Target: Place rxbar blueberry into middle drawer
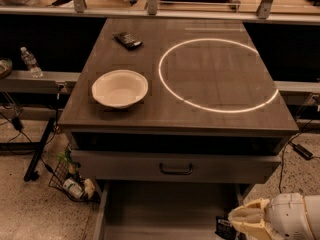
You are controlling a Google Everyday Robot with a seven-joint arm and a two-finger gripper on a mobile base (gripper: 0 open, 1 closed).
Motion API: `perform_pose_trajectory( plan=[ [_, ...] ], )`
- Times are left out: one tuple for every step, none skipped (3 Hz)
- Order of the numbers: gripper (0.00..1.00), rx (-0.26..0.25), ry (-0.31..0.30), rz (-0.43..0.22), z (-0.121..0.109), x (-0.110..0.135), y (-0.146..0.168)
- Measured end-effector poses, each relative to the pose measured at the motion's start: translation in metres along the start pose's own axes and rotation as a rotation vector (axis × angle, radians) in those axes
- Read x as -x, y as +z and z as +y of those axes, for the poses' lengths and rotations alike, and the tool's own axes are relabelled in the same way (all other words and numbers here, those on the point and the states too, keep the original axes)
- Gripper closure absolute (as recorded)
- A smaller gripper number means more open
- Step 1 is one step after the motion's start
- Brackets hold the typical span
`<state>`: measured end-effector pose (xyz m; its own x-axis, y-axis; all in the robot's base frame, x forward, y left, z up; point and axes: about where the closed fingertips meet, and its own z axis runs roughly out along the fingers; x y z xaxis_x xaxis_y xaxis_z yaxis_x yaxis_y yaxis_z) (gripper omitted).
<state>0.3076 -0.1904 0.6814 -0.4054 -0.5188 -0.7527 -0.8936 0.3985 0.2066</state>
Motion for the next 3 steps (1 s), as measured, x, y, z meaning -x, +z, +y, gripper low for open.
perform_pose_trajectory(
  plan=[
    [1.00, -0.023, 0.040, -0.018, -0.027, -0.016, 0.027],
    [1.00, -0.055, 0.102, -0.040, -0.065, -0.042, 0.065],
    [1.00, -0.091, 0.146, -0.045, -0.085, -0.064, 0.085]
  ],
)
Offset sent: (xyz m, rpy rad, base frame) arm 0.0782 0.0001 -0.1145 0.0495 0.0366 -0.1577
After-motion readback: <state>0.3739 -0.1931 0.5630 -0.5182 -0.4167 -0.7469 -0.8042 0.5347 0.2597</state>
